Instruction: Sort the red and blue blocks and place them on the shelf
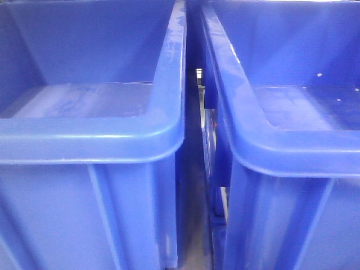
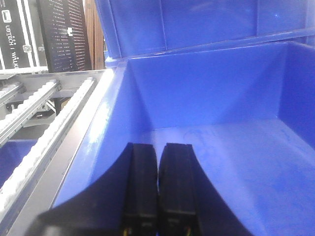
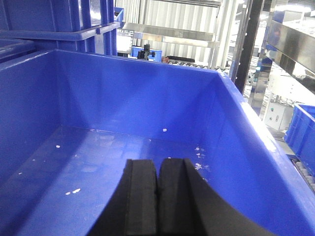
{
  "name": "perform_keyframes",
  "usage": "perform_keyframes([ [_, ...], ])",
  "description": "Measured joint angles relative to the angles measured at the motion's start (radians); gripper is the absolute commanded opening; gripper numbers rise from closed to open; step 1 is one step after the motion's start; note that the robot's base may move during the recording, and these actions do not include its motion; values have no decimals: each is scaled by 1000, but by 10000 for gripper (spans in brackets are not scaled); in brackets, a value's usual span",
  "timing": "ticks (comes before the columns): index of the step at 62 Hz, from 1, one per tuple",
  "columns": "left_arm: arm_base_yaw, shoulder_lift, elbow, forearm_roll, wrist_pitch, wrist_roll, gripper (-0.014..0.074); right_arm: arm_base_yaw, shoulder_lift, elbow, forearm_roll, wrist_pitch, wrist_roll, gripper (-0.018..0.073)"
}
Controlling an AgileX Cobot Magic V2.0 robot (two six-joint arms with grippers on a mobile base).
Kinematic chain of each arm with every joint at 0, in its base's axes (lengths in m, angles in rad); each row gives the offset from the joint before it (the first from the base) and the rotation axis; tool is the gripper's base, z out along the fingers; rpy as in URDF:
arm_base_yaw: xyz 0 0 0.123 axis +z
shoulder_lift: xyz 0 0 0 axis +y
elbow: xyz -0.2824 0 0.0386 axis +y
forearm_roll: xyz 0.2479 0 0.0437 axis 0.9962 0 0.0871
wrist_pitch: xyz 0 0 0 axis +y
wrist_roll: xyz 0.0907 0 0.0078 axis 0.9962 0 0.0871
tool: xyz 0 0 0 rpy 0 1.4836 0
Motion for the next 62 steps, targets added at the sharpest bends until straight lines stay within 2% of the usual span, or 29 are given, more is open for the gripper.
perform_keyframes([
  [62,0,0,0,0,0,0,84,0,0,0,0,-6,0,51],
])
